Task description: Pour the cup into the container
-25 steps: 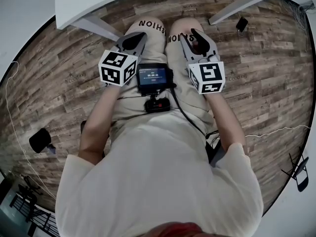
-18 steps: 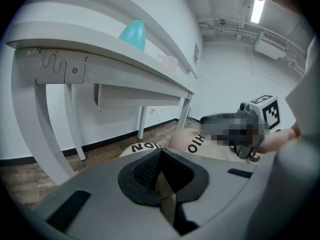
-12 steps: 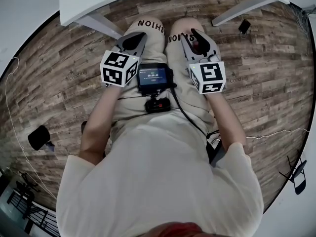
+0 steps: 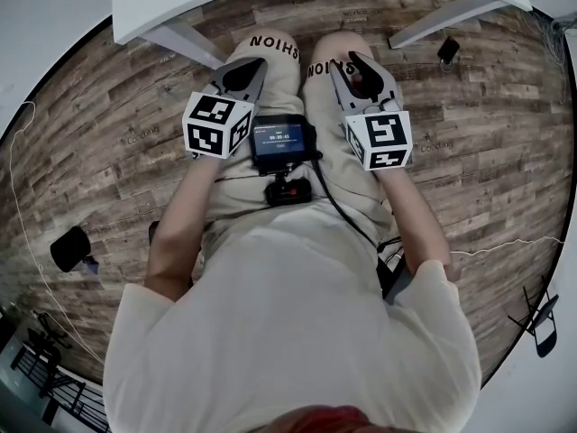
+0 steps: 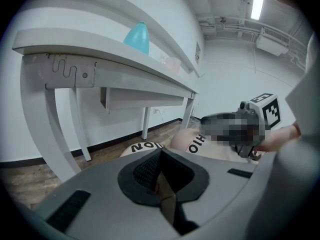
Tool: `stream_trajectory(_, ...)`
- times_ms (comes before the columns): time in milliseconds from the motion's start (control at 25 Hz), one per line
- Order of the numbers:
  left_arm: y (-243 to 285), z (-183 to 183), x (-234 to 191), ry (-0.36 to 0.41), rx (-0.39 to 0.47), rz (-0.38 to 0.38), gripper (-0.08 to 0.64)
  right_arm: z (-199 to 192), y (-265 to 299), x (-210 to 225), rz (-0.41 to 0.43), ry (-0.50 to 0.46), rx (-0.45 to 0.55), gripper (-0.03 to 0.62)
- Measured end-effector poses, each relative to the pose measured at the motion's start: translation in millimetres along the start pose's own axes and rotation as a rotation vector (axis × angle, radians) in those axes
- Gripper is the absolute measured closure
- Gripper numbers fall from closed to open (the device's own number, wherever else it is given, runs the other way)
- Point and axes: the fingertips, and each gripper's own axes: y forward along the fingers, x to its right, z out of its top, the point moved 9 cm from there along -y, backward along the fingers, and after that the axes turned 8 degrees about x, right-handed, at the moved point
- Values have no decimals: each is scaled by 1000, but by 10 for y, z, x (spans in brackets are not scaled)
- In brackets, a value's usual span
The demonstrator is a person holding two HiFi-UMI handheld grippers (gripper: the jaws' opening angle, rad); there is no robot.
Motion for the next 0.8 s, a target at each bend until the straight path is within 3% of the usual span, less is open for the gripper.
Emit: stream_trajectory(800, -14, -7, 24, 16, -2, 9, 549, -9, -14, -7, -2, -1, -2, 454)
